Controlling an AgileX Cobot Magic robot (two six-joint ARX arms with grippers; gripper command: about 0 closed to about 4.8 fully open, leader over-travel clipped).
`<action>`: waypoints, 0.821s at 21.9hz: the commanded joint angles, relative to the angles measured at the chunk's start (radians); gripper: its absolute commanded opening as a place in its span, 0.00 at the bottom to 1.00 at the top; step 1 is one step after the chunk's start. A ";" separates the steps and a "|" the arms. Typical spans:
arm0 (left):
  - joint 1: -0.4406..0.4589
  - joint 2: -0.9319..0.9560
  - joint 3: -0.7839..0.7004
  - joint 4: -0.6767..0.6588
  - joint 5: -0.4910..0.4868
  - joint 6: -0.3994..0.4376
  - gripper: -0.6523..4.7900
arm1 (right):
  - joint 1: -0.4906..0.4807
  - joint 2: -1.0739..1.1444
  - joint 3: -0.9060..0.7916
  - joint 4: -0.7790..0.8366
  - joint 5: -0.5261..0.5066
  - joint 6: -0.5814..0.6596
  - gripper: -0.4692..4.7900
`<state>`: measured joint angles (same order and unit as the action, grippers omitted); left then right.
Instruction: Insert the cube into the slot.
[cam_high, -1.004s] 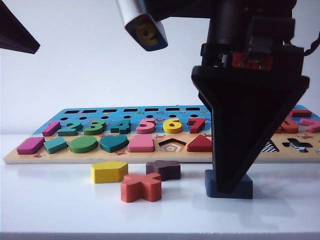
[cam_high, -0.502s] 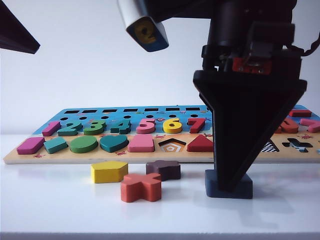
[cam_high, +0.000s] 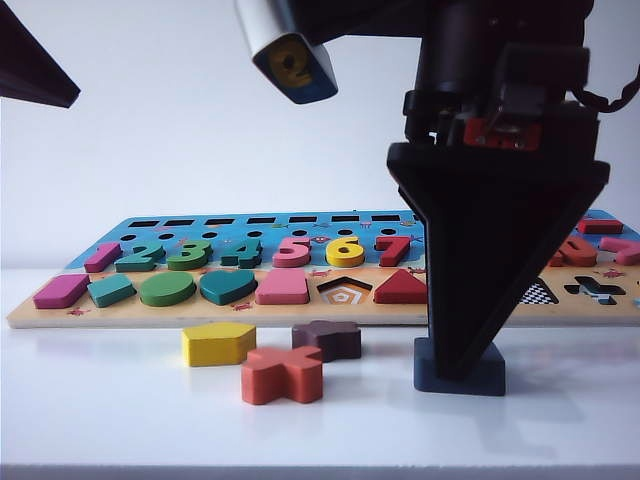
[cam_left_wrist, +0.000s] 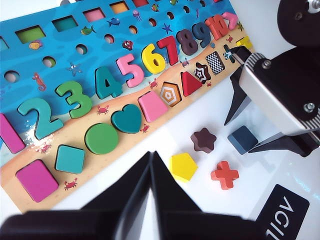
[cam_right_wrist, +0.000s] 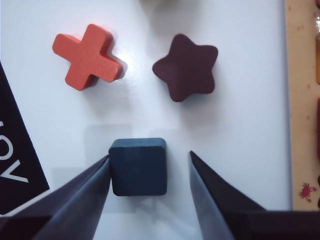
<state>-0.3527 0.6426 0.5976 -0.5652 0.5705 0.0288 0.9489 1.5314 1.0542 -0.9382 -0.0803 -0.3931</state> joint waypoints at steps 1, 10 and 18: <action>0.002 0.000 0.001 0.016 0.001 0.005 0.14 | 0.000 -0.003 0.002 0.006 0.002 0.000 0.58; 0.002 0.000 0.001 0.016 0.001 0.005 0.14 | 0.000 -0.003 0.003 0.005 0.003 0.018 0.54; 0.002 0.000 0.001 0.016 0.001 0.005 0.14 | -0.003 -0.014 0.006 -0.001 0.003 0.111 0.54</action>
<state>-0.3527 0.6426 0.5976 -0.5652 0.5705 0.0288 0.9470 1.5288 1.0542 -0.9428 -0.0788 -0.3141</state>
